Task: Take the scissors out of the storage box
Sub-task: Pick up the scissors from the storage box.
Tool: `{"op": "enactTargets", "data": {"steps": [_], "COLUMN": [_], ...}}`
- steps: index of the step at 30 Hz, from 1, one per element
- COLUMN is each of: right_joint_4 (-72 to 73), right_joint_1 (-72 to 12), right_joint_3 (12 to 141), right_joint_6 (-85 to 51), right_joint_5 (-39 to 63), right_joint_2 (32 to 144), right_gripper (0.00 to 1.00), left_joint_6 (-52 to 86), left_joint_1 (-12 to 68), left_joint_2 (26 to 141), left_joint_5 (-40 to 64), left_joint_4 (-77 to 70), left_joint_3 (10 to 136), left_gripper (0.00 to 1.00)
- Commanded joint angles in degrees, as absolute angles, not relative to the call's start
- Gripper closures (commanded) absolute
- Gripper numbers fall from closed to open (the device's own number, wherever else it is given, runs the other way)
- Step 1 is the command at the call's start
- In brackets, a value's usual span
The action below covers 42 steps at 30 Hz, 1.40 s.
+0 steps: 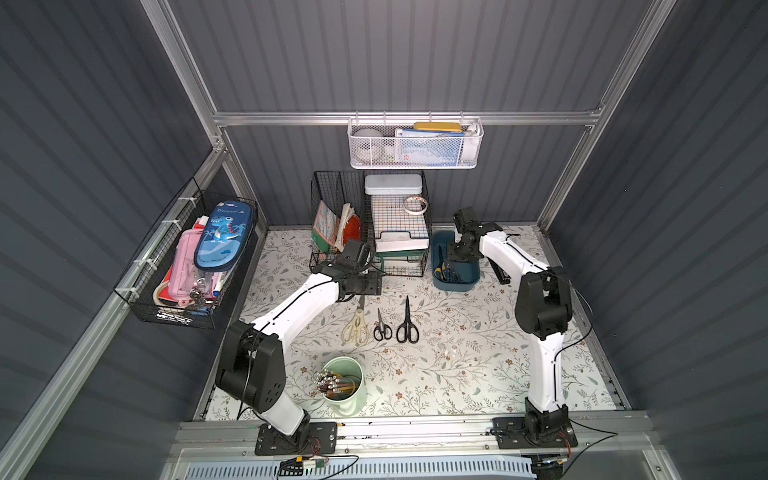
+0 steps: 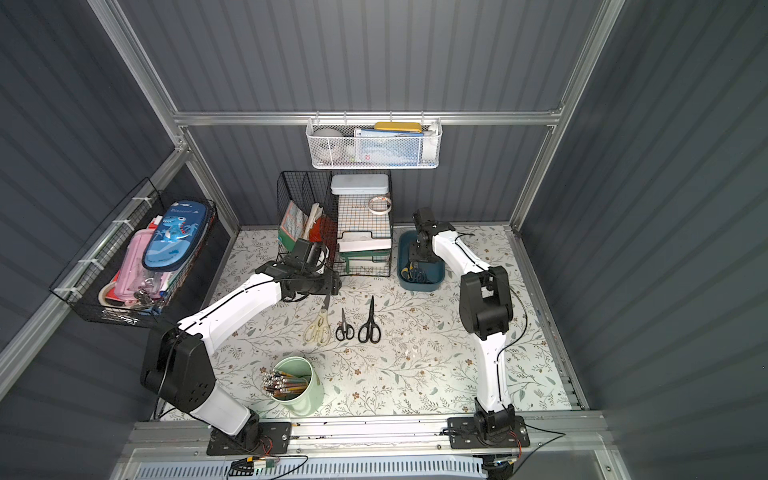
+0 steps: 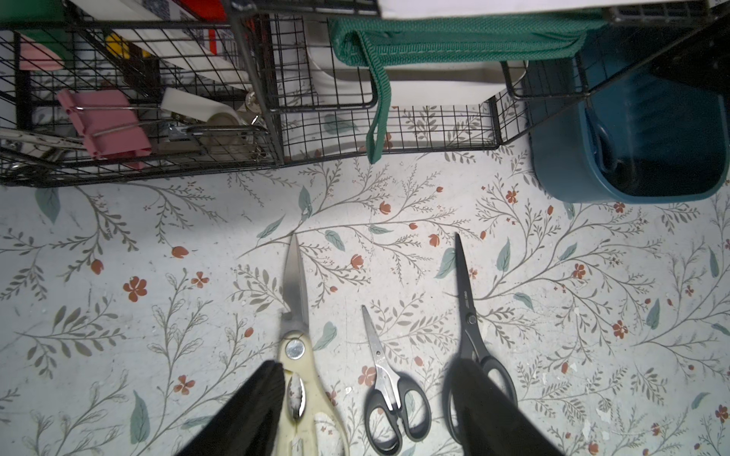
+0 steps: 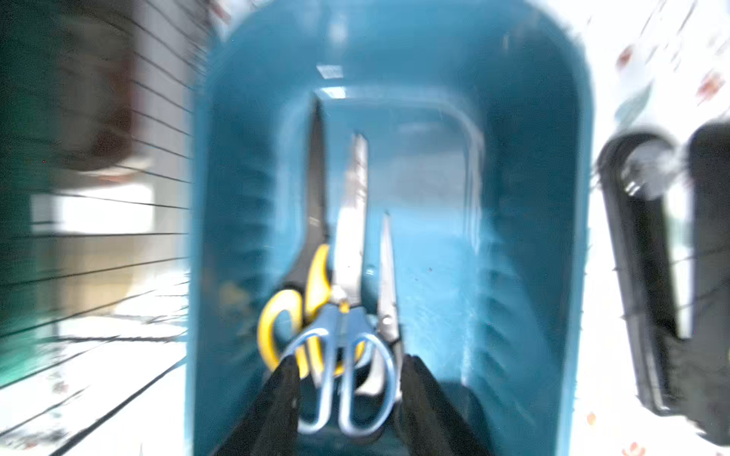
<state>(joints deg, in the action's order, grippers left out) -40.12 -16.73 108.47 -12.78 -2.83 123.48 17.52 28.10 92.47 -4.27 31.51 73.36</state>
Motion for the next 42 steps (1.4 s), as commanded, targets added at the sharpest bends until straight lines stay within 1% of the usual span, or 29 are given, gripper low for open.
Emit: {"op": "enactTargets", "data": {"steps": [1, 7, 15, 18, 22, 23, 26, 28, 31, 38, 42], "right_joint_4": [-41.83, -44.41, -47.56, -49.37, -53.23, -54.23, -54.37, -52.36, -50.23, -44.61, -43.03], "right_joint_1": [-17.99, -18.01, -17.75, -17.67, -17.64, -17.62, -17.58, -17.32, -16.71, -16.04, -16.08], "right_joint_3": [107.88, 107.75, 108.37, 109.73, 114.58, 115.92, 116.95, 115.58, 114.23, 109.42, 108.04], "right_joint_6": [-11.37, -13.05, -14.69, -14.5, -14.59, -14.82, -15.31, -15.34, -15.71, -14.73, -14.5], "right_joint_5": [-3.46, -2.11, -3.87, -3.6, -4.0, -3.85, -2.71, -1.8, -1.07, -2.32, -2.75], "right_joint_2": [124.47, 128.08, 132.09, 134.59, 140.93, 142.43, 144.66, 143.7, 141.69, 132.97, 127.81], "right_gripper": [0.55, 0.56, 0.56, 0.57, 0.57, 0.59, 0.71, 0.8, 0.87, 0.97, 0.98], "left_joint_6": [16.7, 16.72, 16.72, 16.74, 16.71, 16.71, 16.72, 16.68, 16.61, 16.83, 16.81], "left_joint_1": [27.95, 27.93, 27.91, 27.94, 27.95, 27.95, 27.95, 27.94, 27.95, 27.94, 27.95], "left_joint_2": [92.02, 91.58, 91.41, 91.58, 91.58, 91.54, 91.28, 91.06, 90.79, 90.7, 90.45], "left_joint_5": [-3.38, -3.51, -3.6, -3.54, -3.34, -3.42, -3.82, -4.13, -4.31, -3.94, -3.87], "left_joint_4": [32.15, 32.47, 32.87, 32.79, 32.78, 32.83, 33.21, 33.51, 33.66, 33.01, 32.84], "left_joint_3": [74.8, 74.8, 75.14, 75.4, 75.43, 75.49, 75.41, 75.41, 75.28, 74.79, 74.71], "left_gripper": [0.28, 0.28, 0.28, 0.28, 0.28, 0.28, 0.28, 0.28, 0.28, 0.28, 0.28]}}
